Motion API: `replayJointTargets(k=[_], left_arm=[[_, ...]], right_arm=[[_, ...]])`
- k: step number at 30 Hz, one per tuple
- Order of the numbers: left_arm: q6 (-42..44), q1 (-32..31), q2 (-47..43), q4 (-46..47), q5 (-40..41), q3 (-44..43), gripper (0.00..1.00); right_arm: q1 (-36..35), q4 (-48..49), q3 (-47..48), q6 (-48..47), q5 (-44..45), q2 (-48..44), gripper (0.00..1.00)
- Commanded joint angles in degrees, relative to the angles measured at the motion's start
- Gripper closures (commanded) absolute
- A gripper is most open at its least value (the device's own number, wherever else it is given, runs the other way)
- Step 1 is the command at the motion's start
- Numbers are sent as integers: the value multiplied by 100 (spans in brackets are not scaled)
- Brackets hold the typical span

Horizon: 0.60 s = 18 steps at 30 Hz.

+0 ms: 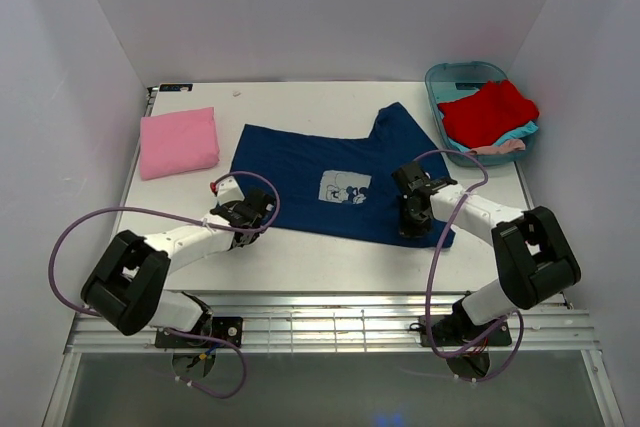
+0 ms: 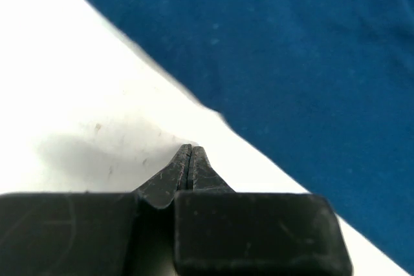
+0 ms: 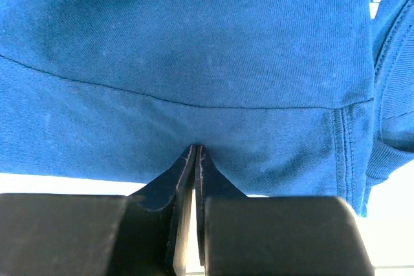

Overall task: Fold and stack the t-shirts
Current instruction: Fold the flattened tshirt in 1/3 of the way

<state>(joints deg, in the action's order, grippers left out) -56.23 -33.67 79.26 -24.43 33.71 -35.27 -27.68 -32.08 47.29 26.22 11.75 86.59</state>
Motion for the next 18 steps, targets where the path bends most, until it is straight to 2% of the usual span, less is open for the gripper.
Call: replayJointTargets(k=[1, 5, 9, 14, 18], left_arm=[[-459, -122, -200, -791, -93, 125, 100], [-600, -298, -568, -897, 29, 64, 100], [-259, -324, -965, -731, 530, -234, 100], [638, -281, -1010, 401, 742, -209, 100], [982, 87, -406, 939, 645, -235, 100]], right_arm=[[-44, -554, -264, 190, 11, -194, 92], [-62, -572, -378, 226, 47, -370, 92], [-53, -598, -396, 208, 56, -362, 92], [-71, -580, -405, 226, 47, -414, 92], [-79, -563, -413, 217, 29, -414, 92]])
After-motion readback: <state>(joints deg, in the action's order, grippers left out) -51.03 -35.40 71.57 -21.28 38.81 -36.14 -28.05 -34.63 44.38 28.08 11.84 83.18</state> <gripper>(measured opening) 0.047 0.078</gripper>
